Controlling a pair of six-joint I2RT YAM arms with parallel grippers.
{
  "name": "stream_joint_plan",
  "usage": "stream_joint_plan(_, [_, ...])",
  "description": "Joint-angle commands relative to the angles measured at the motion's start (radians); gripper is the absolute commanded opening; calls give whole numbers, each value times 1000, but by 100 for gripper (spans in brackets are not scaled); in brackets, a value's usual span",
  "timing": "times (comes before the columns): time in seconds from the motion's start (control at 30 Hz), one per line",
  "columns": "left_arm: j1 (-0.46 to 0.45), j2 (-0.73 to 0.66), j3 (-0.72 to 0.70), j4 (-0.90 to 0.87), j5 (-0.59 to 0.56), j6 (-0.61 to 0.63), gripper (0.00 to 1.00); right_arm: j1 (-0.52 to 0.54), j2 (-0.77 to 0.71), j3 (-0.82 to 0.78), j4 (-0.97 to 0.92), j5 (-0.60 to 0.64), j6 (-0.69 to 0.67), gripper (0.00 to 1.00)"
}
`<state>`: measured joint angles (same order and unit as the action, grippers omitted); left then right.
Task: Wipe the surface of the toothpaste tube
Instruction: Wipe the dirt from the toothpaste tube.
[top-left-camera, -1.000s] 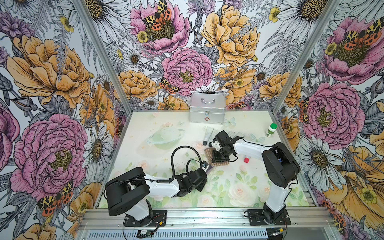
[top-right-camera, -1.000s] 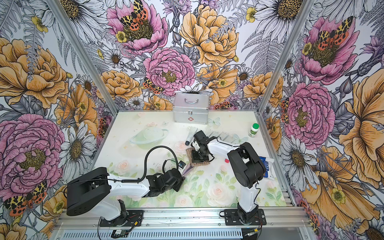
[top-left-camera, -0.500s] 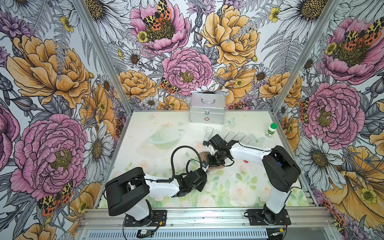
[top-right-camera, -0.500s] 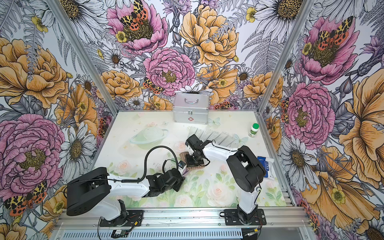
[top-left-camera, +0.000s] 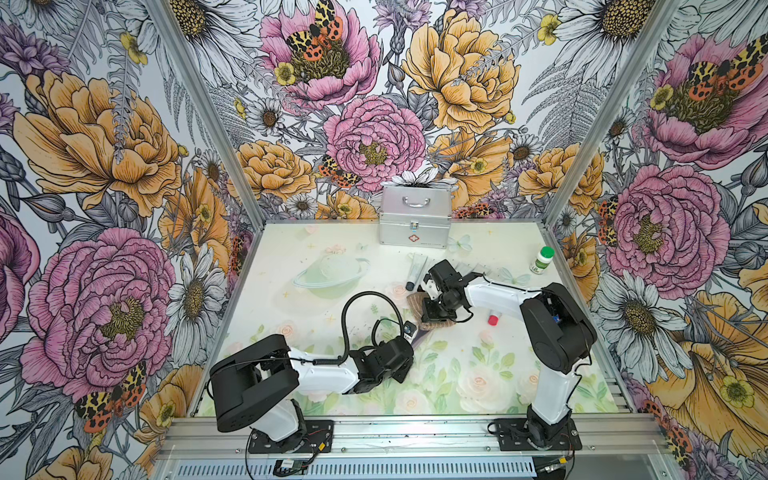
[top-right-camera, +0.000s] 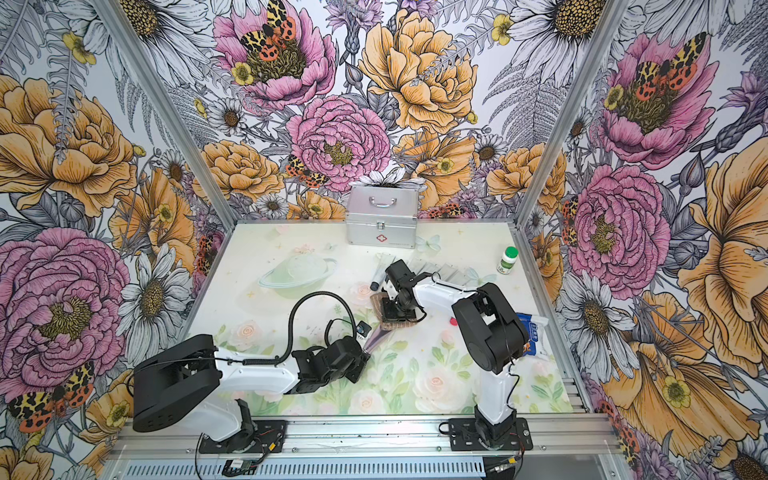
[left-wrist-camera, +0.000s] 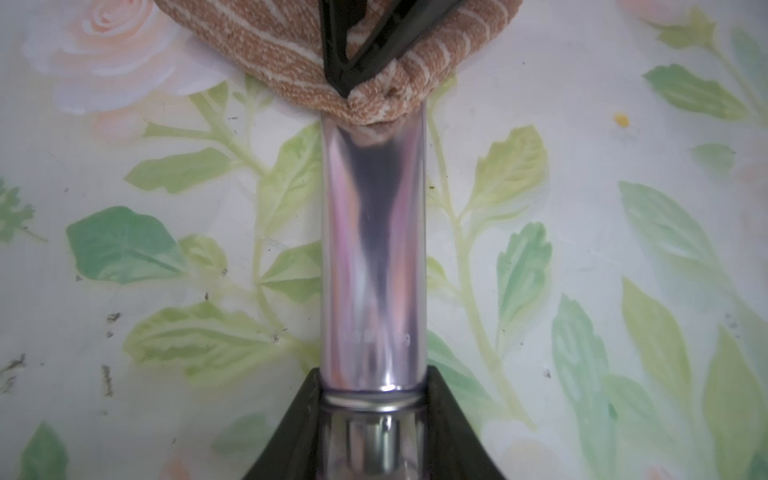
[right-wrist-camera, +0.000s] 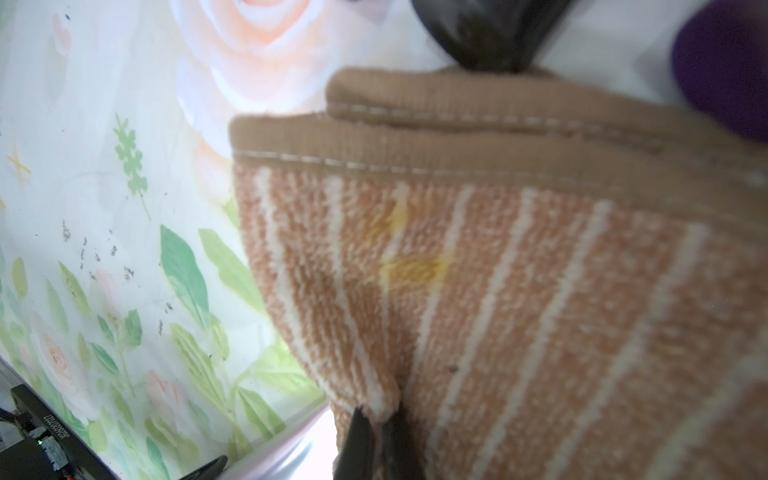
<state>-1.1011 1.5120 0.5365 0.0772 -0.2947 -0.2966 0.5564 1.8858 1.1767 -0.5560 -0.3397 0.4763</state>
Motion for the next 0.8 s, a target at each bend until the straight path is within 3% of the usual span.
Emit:
stream_joint_plan(0.0, [15, -15, -6, 4, -14, 7, 27, 36, 29, -40, -72, 46, -3, 0])
stream_joint_plan(0.47, [18, -13, -6, 2, -11, 8, 28, 141, -80, -106, -33, -66, 72, 0])
stream_joint_plan(0.77, [22, -27, -8, -1, -3, 8, 27, 58, -24, -134, -42, 69, 24, 0])
